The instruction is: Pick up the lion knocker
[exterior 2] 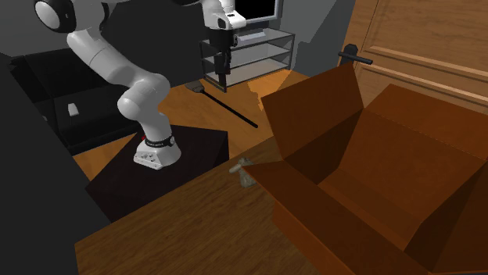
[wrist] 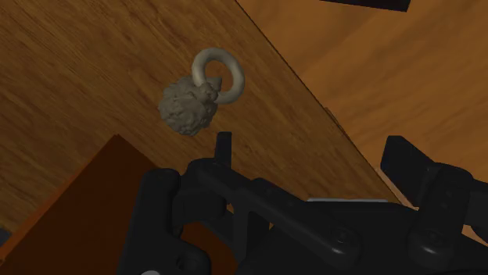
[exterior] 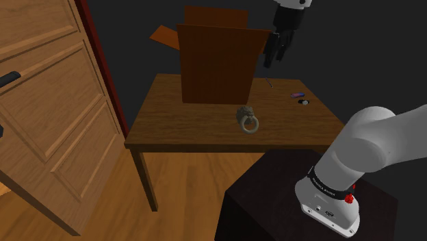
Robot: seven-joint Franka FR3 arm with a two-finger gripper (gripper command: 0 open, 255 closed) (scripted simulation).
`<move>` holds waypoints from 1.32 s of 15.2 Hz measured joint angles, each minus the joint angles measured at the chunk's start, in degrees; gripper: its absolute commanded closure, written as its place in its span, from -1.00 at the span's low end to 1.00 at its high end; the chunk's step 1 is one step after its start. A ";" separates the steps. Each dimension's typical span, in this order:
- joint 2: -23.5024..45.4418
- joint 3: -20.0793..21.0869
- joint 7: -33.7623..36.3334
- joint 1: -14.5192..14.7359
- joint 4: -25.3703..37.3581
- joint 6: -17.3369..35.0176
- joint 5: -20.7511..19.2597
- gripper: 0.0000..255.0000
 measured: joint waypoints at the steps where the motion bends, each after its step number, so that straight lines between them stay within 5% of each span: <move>1: 0.00 0.00 0.00 0.00 0.00 0.00 0.00 -1.00; 20: 27.22 0.48 22.50 -10.12 -8.87 30.22 0.07 -1.00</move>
